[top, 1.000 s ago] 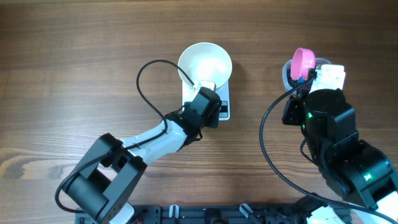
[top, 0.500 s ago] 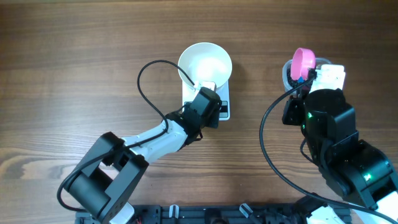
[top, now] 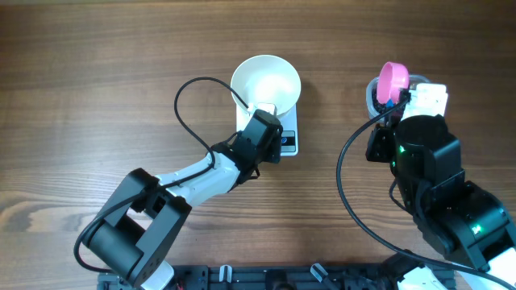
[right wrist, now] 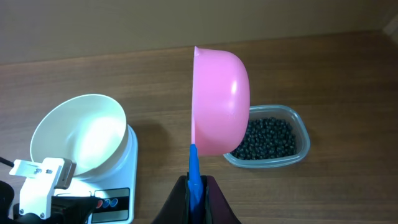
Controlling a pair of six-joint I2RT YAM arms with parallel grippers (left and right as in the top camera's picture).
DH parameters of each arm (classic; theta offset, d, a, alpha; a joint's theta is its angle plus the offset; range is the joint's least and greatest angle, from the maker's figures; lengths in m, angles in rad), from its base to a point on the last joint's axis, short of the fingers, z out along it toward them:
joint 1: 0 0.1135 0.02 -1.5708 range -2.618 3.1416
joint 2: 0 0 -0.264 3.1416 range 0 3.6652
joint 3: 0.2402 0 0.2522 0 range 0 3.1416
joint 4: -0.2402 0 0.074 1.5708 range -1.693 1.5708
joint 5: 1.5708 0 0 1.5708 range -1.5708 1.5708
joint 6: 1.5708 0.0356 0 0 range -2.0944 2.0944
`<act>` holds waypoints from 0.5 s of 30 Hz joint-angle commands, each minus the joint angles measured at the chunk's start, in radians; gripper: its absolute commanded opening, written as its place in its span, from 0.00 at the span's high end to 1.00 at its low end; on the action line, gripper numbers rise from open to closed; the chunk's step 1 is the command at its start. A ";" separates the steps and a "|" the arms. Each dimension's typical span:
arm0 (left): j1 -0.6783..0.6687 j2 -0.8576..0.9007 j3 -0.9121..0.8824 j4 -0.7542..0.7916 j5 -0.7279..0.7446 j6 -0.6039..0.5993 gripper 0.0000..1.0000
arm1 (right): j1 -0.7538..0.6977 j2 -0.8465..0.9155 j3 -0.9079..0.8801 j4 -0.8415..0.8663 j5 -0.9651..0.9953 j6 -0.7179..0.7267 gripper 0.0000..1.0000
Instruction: Scoop item into bowl and weigh 150g on scale
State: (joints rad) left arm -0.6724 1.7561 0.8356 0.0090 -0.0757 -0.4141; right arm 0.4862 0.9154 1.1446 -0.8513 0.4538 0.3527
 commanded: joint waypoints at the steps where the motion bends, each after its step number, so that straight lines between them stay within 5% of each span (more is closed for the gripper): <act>1: 0.005 0.024 -0.007 0.000 0.025 0.039 0.96 | -0.006 -0.001 0.020 0.006 0.018 -0.010 0.96; 15: 0.003 0.026 -0.005 0.004 0.053 0.071 0.96 | -0.006 -0.001 0.020 0.010 0.018 -0.010 0.96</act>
State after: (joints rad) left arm -0.6720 1.7565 0.8356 0.0113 -0.0490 -0.3668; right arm 0.4862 0.9154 1.1446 -0.8505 0.4538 0.3531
